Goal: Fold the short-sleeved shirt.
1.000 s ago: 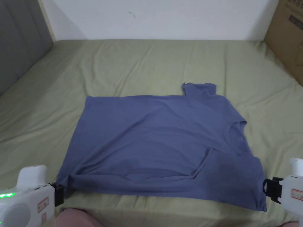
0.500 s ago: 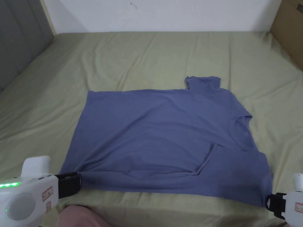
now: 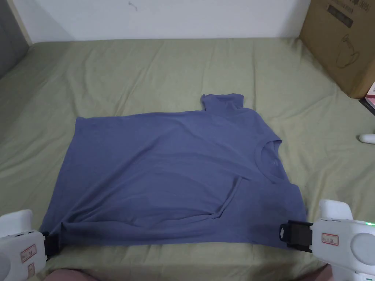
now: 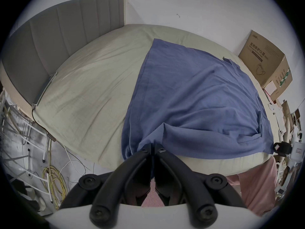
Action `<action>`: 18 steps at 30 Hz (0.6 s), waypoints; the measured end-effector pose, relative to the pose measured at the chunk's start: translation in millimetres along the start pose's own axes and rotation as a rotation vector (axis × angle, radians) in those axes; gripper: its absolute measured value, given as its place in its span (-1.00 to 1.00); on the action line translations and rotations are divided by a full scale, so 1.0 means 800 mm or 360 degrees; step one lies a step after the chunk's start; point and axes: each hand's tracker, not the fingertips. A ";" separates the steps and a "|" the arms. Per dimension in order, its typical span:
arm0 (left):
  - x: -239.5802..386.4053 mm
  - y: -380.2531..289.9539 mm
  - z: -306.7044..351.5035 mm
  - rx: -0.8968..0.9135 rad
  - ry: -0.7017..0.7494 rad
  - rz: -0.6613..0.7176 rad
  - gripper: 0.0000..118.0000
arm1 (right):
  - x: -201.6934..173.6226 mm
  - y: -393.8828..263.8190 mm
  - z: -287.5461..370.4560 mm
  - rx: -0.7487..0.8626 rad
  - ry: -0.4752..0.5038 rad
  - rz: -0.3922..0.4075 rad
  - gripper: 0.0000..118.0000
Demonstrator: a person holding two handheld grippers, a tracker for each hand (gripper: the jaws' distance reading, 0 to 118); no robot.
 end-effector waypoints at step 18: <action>-0.003 0.024 0.032 0.0062 0.0071 0.0039 -0.95 | -0.013 0.040 0.051 0.0059 0.0088 -0.0028 -0.90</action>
